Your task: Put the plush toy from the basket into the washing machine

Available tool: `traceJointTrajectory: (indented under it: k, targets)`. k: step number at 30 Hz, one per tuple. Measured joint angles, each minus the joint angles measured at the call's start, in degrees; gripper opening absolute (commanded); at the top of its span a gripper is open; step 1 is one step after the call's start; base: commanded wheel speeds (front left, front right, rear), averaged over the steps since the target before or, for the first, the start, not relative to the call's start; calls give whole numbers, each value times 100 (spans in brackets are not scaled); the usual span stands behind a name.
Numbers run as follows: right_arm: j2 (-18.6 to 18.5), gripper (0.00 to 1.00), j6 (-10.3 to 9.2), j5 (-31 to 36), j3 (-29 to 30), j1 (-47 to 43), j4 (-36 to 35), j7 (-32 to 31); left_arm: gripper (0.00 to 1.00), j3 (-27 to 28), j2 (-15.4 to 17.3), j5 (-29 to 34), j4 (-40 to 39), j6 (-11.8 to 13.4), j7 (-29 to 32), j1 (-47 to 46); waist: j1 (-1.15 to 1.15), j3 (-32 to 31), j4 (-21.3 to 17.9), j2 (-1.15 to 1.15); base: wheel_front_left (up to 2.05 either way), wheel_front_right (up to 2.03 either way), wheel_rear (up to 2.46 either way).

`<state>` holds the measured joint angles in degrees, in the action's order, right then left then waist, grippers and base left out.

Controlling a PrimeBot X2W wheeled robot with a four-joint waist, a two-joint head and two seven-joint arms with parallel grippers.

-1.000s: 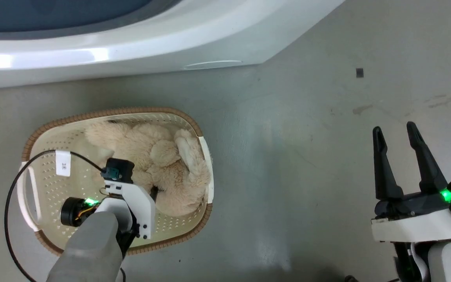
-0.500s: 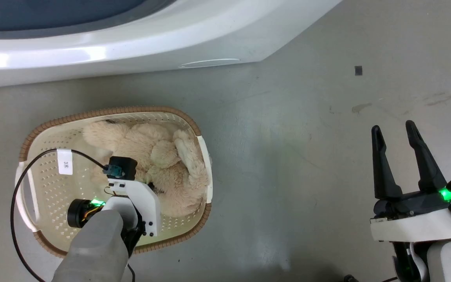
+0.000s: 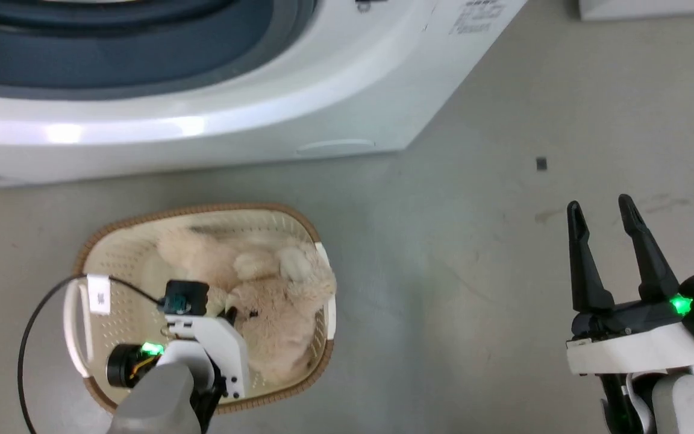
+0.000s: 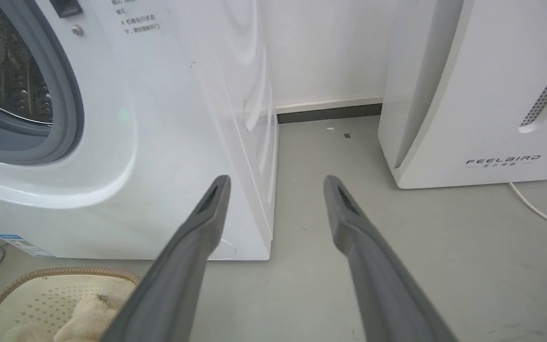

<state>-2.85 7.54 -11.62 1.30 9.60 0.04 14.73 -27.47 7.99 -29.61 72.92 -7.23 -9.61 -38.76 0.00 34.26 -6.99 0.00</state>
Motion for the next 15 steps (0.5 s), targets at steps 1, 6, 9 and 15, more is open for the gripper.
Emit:
traceJointTrajectory:
  k: [1, 6, 9, 15]
  targets:
    - [0, 100, 0, 0, 0, -5, 20, 0, 0, -18, 2, -45, -33, 0, -52, 62, 0, -92, 6, 0, 0, 0, 0]
    - [0, 100, 0, 1, 16, -96, 134, 0, 0, -137, 23, -155, -218, 0, -312, 358, 0, -563, 50, 0, 0, 0, 0]
    - [0, 100, 0, -2, 37, -193, 191, 0, 0, -168, 26, -236, -366, 0, -412, 544, 0, -853, 87, 0, 0, 0, 0]
    - [0, 100, 0, -8, 60, -393, 285, 0, 0, -127, 108, -286, -817, 0, -485, 932, 0, -1403, 202, 0, 0, 0, 0]
